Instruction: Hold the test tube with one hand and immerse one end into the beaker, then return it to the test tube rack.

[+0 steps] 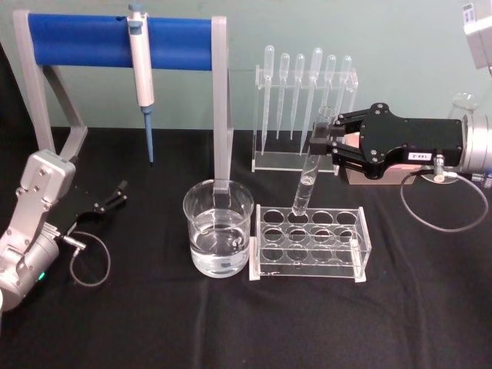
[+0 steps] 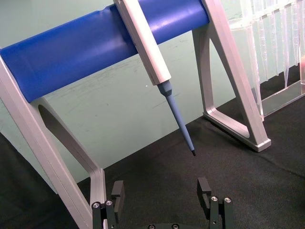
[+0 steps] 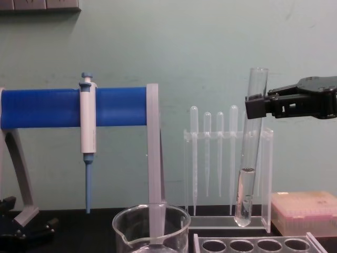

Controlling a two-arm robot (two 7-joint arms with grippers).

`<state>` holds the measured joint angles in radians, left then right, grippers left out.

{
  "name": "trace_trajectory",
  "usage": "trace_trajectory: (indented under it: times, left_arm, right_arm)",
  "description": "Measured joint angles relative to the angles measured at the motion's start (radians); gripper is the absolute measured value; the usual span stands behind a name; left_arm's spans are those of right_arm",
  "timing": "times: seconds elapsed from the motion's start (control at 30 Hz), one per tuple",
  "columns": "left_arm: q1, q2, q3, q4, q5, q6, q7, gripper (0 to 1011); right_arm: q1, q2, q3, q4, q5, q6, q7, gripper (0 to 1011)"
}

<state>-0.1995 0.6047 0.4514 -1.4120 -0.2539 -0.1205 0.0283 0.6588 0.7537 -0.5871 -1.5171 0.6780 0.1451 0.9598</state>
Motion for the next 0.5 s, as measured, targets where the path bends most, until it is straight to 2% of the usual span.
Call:
trace_trajectory:
  times: [0.5]
  left_arm:
    - [0.0, 0.0, 0.0, 0.0, 0.0, 0.0, 0.0, 1000]
  right_arm:
    - [0.0, 0.0, 0.0, 0.0, 0.0, 0.0, 0.0, 238]
